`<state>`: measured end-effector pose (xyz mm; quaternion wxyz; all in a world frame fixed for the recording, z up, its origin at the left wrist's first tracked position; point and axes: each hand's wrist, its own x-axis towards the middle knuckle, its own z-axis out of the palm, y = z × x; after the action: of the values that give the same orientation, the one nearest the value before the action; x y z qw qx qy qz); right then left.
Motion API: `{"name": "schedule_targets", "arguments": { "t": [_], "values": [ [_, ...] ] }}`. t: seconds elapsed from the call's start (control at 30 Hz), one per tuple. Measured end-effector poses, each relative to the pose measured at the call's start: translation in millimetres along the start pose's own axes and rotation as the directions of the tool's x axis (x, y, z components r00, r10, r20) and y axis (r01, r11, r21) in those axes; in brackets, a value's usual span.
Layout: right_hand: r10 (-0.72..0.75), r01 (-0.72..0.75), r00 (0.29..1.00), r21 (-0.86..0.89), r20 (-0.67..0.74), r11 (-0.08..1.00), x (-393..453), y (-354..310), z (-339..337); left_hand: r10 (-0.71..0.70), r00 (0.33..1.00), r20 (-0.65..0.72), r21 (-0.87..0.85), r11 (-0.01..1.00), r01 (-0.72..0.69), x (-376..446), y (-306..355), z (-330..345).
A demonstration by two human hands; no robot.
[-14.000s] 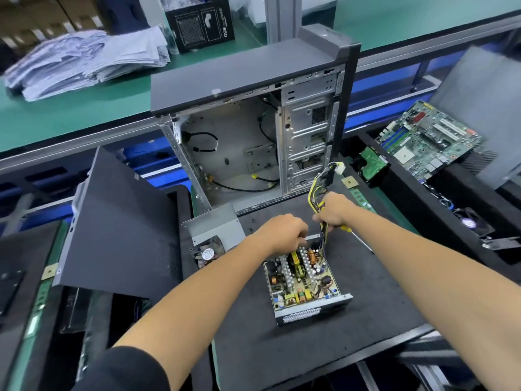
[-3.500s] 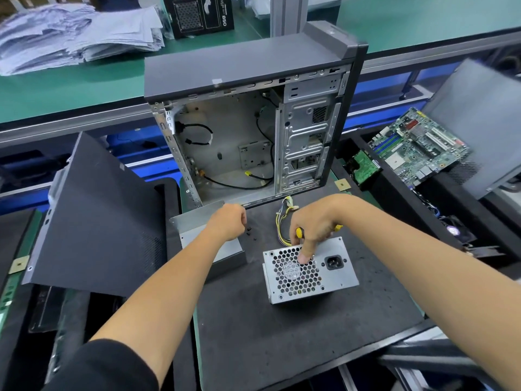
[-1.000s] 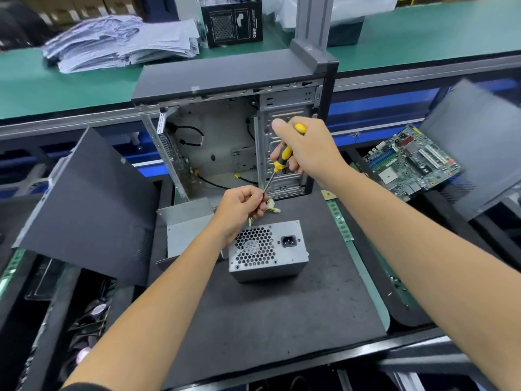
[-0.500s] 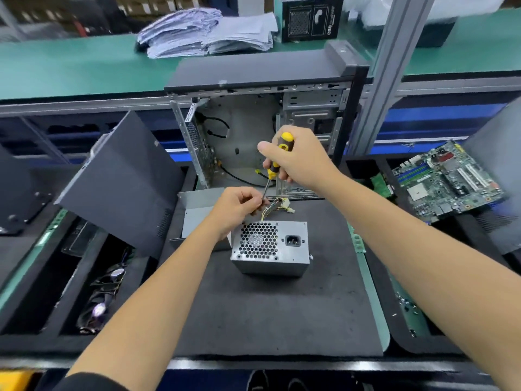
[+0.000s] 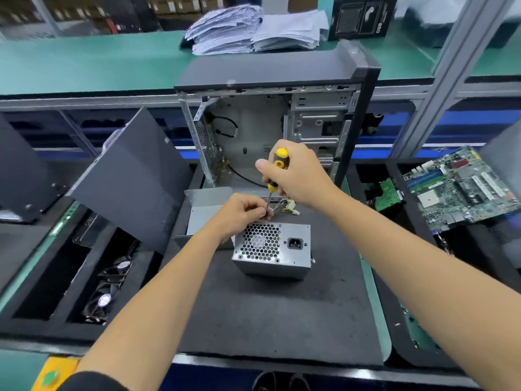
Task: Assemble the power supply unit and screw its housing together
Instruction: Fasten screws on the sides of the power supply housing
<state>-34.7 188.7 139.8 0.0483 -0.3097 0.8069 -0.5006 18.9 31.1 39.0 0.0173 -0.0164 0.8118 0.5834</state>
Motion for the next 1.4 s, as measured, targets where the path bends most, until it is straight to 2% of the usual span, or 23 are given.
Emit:
{"name": "schedule_targets", "arguments": {
  "t": [0.1, 0.23, 0.37, 0.47, 0.67, 0.83, 0.97, 1.23, 1.4],
  "values": [
    [0.000, 0.001, 1.000, -0.039, 0.024, 0.999, -6.9, 4.1, -0.1, 0.006, 1.000, 0.028, 0.009, 1.000, -0.007, 0.0, -3.2, 6.7],
    [0.023, -0.022, 1.000, -0.007, 0.016, 1.000, -5.3, 4.7, 2.0, 0.002, 1.000, 0.030, -0.010, 1.000, -0.002, -1.4, -10.8, 1.7],
    [0.027, -0.024, 0.998, -0.048, 0.054, 0.999, 1.1, 3.2, 8.1, -0.023, 0.994, 0.110, -0.028, 0.999, 0.026, 4.1, -16.8, -7.8],
    [0.005, 0.000, 0.998, -0.081, 0.062, 0.997, 4.0, 4.9, 12.6, -0.027, 0.989, 0.149, -0.016, 0.999, 0.030, 6.2, -18.8, -6.1],
    [-0.004, 0.009, 0.998, -0.084, 0.064, 0.996, 9.0, 0.5, 20.7, -0.054, 0.988, 0.142, -0.088, 0.994, 0.067, 4.8, -29.7, -13.4],
    [-0.008, 0.015, 0.996, -0.086, 0.088, 0.996, 12.6, 4.8, 17.8, -0.068, 0.975, 0.212, -0.127, 0.987, 0.097, 12.1, -32.3, -15.2],
    [-0.053, 0.065, 0.994, -0.117, 0.100, 0.991, 14.9, 3.9, 28.7, -0.063, 0.967, 0.246, -0.095, 0.992, 0.088, 15.9, -37.9, -22.0],
    [-0.078, 0.087, 0.992, -0.096, 0.101, 0.992, 9.6, -6.3, 35.9, -0.057, 0.960, 0.273, -0.165, 0.981, 0.106, -6.1, -29.3, -31.6],
    [-0.179, 0.195, 0.977, -0.149, 0.114, 0.969, 2.9, -9.2, 48.9, -0.056, 0.983, 0.175, -0.056, 0.996, 0.067, -20.6, -26.5, -25.1]
  ]
}}
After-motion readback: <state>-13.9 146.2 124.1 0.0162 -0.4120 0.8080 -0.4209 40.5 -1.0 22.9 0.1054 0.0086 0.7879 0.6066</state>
